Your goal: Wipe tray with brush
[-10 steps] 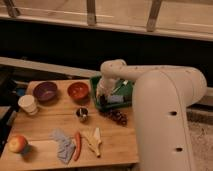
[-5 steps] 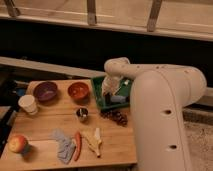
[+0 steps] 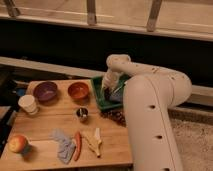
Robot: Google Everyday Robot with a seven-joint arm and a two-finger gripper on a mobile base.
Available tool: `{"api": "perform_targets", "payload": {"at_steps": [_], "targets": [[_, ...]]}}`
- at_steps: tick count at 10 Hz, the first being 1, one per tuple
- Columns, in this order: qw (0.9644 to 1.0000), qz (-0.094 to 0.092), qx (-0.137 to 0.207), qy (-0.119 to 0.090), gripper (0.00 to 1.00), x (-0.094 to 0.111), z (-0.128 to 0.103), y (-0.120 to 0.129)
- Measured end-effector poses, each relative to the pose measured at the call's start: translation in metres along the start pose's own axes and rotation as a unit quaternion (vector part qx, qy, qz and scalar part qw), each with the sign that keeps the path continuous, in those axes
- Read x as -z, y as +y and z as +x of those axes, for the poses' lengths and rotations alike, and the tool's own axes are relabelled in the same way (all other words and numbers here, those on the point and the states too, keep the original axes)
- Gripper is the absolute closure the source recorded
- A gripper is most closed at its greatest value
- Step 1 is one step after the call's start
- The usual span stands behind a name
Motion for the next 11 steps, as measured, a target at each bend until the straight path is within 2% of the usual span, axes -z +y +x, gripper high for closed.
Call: {"api": "perform_targets", "payload": {"at_steps": [2,4,5,7,8,11], "targets": [[0.9996,-0.019,0.023,0.004,1.00,-0.003,0.016,0.021],[0.9988,-0.027,0.041,0.009,1.00,0.000,0.031,0.035],[0.9986,-0.023,0.046,0.012,1.00,0.002,0.037,0.035],[0.9990,-0.001,0.042,0.017,1.00,0.008,0.049,0.025],[0.9993,0.014,0.029,0.018,1.00,0.013,0.051,0.011],[0.9993,0.033,-0.009,0.014,1.00,0.018,0.039,-0.022]]}}
